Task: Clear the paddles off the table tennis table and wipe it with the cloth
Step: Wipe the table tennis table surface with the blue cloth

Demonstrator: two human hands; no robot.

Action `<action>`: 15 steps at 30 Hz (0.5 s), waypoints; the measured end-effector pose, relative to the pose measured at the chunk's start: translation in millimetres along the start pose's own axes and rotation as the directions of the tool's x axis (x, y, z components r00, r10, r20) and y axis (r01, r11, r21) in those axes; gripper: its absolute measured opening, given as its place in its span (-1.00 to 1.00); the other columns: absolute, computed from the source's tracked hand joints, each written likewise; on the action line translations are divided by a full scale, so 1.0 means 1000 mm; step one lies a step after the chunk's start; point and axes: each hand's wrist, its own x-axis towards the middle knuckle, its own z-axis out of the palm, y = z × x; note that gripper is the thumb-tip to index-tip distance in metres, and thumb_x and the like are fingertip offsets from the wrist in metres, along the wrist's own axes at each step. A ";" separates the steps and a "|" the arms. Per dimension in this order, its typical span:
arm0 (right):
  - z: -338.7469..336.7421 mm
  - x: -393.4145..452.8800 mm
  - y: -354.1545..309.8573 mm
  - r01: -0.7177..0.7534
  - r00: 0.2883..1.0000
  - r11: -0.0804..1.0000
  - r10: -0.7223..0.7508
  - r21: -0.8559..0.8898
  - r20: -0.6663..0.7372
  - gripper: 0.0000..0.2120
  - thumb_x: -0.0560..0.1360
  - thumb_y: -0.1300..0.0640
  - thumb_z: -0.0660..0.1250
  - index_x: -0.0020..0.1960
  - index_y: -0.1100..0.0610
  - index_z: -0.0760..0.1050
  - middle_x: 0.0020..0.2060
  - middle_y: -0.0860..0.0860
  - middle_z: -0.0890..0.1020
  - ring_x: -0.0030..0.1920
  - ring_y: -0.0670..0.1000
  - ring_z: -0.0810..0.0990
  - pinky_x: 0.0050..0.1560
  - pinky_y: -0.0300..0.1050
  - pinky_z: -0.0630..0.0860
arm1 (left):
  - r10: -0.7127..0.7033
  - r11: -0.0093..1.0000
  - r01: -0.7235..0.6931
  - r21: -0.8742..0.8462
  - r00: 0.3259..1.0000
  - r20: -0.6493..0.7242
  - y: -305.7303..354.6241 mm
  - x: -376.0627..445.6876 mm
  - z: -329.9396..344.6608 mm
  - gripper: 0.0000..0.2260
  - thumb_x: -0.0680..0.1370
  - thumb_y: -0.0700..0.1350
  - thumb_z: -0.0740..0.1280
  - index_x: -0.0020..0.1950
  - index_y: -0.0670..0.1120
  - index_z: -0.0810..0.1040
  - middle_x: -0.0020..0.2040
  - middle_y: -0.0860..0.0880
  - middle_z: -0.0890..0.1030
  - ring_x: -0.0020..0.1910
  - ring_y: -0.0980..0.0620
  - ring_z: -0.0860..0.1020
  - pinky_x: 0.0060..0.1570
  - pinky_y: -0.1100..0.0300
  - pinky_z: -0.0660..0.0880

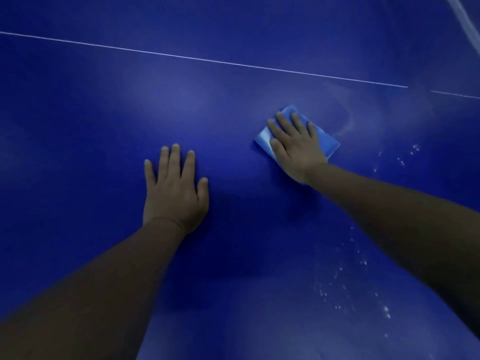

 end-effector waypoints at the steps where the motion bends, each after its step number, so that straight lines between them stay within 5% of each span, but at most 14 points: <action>1: 0.002 -0.008 -0.007 -0.004 1.000 0.999 0.003 -0.033 -0.028 -0.48 0.70 -0.12 -0.18 0.64 -0.05 -0.01 0.64 -0.03 0.00 0.62 0.12 -0.11 0.56 0.26 -0.12 | -0.001 1.000 0.001 0.016 1.000 0.009 0.000 -0.001 0.000 -0.40 0.64 0.19 -0.15 0.64 -0.05 -0.02 0.65 -0.10 -0.08 0.62 -0.06 -0.20 0.54 -0.20 -0.25; 4: 0.025 -0.076 -0.039 0.273 0.959 0.957 -0.279 -0.099 -0.054 -0.48 0.67 -0.09 -0.07 0.59 0.00 0.18 0.60 0.06 0.19 0.59 0.24 0.10 0.49 0.38 0.06 | -0.002 1.000 0.002 -0.005 1.000 0.016 0.000 -0.003 -0.003 -0.36 0.61 0.19 -0.19 0.64 -0.06 0.04 0.65 -0.10 -0.02 0.62 -0.07 -0.15 0.54 -0.23 -0.20; 8: 0.023 -0.071 -0.032 0.586 0.810 0.804 -0.583 -0.098 0.057 -0.51 0.69 -0.14 -0.04 0.59 -0.08 0.19 0.60 -0.01 0.20 0.60 0.18 0.08 0.54 0.27 -0.04 | 0.007 1.000 -0.007 -0.025 1.000 0.004 0.002 0.000 -0.002 -0.38 0.61 0.16 -0.11 0.61 -0.09 0.18 0.63 -0.13 0.11 0.62 -0.10 -0.02 0.54 -0.24 -0.14; 10: 0.008 -0.005 -0.012 0.459 0.886 0.871 -0.463 -0.175 0.019 -0.50 0.68 -0.11 -0.04 0.60 -0.06 0.17 0.60 0.01 0.19 0.60 0.18 0.09 0.50 0.27 0.01 | 0.009 1.000 -0.010 -0.029 1.000 -0.011 0.003 0.001 -0.001 -0.39 0.62 0.15 -0.08 0.60 -0.10 0.22 0.63 -0.13 0.13 0.62 -0.10 -0.01 0.54 -0.23 -0.13; 12: -0.015 0.060 0.012 0.125 0.991 0.981 -0.129 -0.149 -0.016 -0.50 0.70 -0.09 -0.07 0.63 -0.07 0.06 0.63 -0.01 0.07 0.62 0.14 -0.01 0.52 0.24 -0.02 | 0.005 1.000 -0.005 -0.028 1.000 -0.010 0.004 0.000 -0.001 -0.40 0.62 0.14 -0.08 0.60 -0.10 0.22 0.63 -0.12 0.13 0.62 -0.09 -0.01 0.54 -0.24 -0.13; 15: -0.026 0.087 0.025 -0.201 0.978 0.980 0.201 -0.001 -0.065 -0.49 0.70 -0.10 -0.09 0.63 -0.04 0.04 0.63 -0.03 0.05 0.62 0.15 -0.04 0.53 0.27 -0.03 | 0.005 1.000 -0.006 -0.025 1.000 -0.005 0.006 0.001 -0.003 -0.41 0.62 0.12 -0.06 0.60 -0.11 0.23 0.62 -0.13 0.14 0.62 -0.10 0.00 0.54 -0.25 -0.10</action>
